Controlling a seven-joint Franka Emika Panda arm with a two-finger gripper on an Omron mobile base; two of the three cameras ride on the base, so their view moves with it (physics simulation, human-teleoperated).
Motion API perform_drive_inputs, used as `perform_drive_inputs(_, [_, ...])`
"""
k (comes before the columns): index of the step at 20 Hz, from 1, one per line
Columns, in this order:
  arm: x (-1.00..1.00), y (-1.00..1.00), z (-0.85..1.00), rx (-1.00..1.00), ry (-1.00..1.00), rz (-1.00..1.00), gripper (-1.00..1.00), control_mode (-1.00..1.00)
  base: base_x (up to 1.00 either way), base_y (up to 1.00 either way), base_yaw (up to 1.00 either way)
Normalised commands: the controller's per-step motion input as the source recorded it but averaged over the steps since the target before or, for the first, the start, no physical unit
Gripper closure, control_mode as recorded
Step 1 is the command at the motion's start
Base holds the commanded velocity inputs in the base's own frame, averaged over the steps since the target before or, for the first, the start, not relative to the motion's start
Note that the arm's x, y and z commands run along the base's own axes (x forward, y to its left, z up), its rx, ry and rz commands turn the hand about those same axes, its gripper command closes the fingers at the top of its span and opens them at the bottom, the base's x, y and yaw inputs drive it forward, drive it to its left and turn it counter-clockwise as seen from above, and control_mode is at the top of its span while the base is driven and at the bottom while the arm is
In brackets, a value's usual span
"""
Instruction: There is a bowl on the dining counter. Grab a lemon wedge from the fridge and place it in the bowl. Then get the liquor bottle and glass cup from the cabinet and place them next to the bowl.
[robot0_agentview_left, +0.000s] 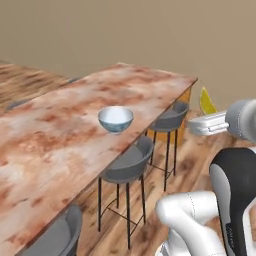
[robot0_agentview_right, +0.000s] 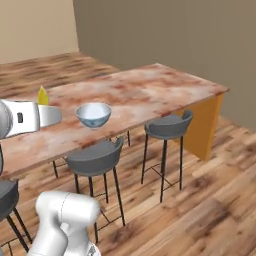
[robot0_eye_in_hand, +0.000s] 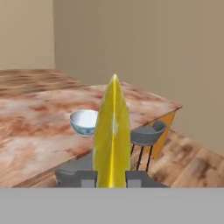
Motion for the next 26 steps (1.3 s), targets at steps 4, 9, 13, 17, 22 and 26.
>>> perform_drive_inputs(4, [0.00,0.00,0.00,0.00,0.00,0.00,1.00,1.00,0.29,-0.64,0.51])
perform_drive_inputs(9, [0.00,0.00,0.00,0.00,0.00,0.00,1.00,1.00,0.28,-0.59,0.53])
perform_drive_inputs(13, [0.00,0.00,0.00,0.00,0.00,0.00,1.00,1.00,0.34,-0.64,0.50])
perform_drive_inputs(17, [0.00,0.00,0.00,0.00,0.00,0.00,1.00,1.00,0.55,-0.62,0.47])
perform_drive_inputs(22, [0.00,0.00,0.00,0.00,0.00,0.00,1.00,1.00,0.67,-0.53,0.47])
perform_drive_inputs(26, [0.00,0.00,0.00,0.00,0.00,0.00,1.00,1.00,0.69,-0.23,0.43])
